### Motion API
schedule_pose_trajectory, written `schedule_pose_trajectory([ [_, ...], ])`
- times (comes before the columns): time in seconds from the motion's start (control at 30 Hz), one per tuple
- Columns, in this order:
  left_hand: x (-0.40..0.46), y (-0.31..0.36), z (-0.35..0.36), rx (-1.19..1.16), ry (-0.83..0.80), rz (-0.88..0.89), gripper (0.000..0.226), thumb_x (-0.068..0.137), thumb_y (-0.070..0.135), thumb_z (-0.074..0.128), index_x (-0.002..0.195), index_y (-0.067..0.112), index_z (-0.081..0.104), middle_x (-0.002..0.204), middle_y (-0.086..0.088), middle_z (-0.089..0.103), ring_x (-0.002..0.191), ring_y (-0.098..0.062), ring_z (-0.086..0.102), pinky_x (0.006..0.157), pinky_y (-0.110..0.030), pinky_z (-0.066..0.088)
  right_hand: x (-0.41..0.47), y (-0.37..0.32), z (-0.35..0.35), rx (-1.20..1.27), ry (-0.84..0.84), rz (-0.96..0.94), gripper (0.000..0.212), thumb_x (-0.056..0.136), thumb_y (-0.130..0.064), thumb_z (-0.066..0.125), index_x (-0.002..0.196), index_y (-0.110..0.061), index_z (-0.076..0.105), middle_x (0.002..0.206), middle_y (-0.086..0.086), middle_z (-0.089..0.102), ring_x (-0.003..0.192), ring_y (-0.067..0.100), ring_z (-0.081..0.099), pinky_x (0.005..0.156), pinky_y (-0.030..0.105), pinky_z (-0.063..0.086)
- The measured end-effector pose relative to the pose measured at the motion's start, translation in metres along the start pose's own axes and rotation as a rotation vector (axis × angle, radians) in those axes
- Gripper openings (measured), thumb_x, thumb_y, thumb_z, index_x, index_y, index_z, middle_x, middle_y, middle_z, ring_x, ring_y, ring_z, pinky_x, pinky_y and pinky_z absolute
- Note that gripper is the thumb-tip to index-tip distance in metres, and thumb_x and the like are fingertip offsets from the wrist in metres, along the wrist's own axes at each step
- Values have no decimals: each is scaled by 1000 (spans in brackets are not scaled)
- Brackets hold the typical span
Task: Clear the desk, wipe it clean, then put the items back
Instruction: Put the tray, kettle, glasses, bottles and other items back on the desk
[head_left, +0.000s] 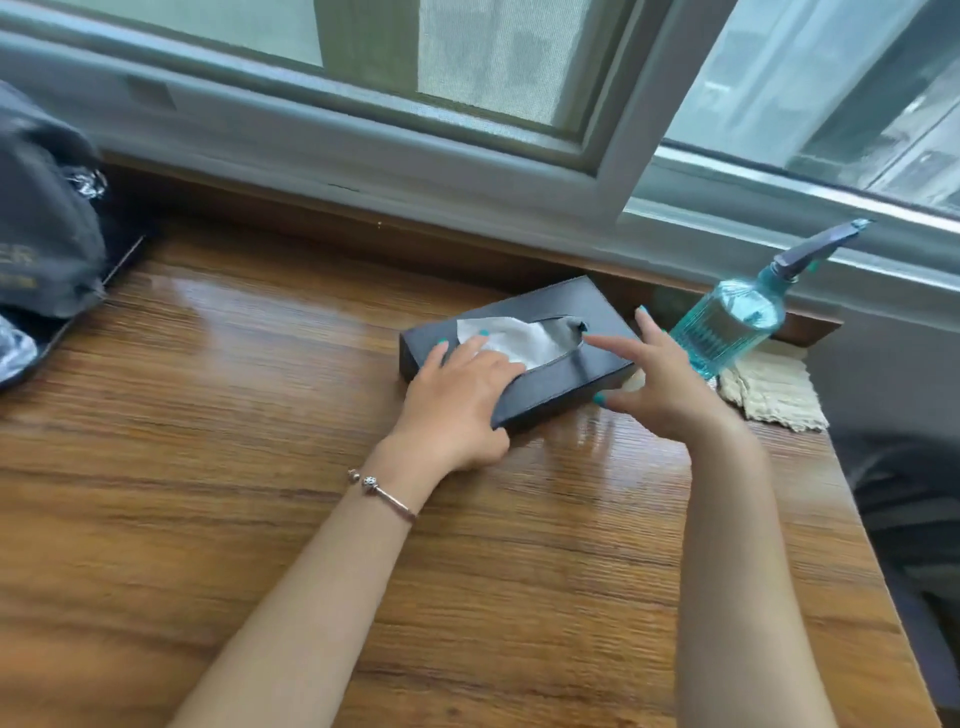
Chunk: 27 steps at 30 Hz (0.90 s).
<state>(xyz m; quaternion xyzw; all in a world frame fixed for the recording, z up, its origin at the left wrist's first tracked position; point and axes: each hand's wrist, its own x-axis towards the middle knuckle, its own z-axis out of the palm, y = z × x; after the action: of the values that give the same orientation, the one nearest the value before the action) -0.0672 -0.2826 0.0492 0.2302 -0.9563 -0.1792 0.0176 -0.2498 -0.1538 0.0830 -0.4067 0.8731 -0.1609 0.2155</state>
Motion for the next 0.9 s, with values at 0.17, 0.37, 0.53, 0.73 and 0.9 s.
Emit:
schedule_pose_trajectory([
  [0.17,-25,-59,-24,-13,63,-205,71,86,12,58,147,35,31,159,6,17,147,-19,12,118,-39,18,8,-10,19,5,-10,-82,59,83,-19,76,132,-43,55,163,0,11,150,22,3,119,45,11],
  [0.37,-17,-63,-29,33,-97,-96,65,95,43,50,149,49,14,162,9,0,149,-21,-9,119,-52,-2,13,-34,60,274,68,-159,61,82,-15,77,134,-37,54,161,0,18,149,16,14,115,25,12],
  [0.53,-17,-77,-13,208,-147,-99,75,93,61,41,148,51,-8,162,4,-13,146,-28,-21,118,-52,-10,19,-38,88,268,241,-158,57,80,-21,78,130,-41,57,159,2,24,146,21,21,119,36,19],
  [0.73,-14,-94,-12,223,-40,-81,79,86,71,43,148,53,-3,161,-6,-17,147,-23,-18,118,-47,-7,22,-49,106,193,323,-132,54,84,-33,74,133,-45,53,161,-3,19,146,24,15,115,36,19],
  [0.9,-5,-110,-21,168,-54,-128,87,82,72,49,150,48,-1,162,-3,-13,148,-19,-17,117,-46,-7,29,-65,112,138,329,-71,53,87,-40,69,135,-48,49,162,-8,15,148,21,12,113,39,28],
])
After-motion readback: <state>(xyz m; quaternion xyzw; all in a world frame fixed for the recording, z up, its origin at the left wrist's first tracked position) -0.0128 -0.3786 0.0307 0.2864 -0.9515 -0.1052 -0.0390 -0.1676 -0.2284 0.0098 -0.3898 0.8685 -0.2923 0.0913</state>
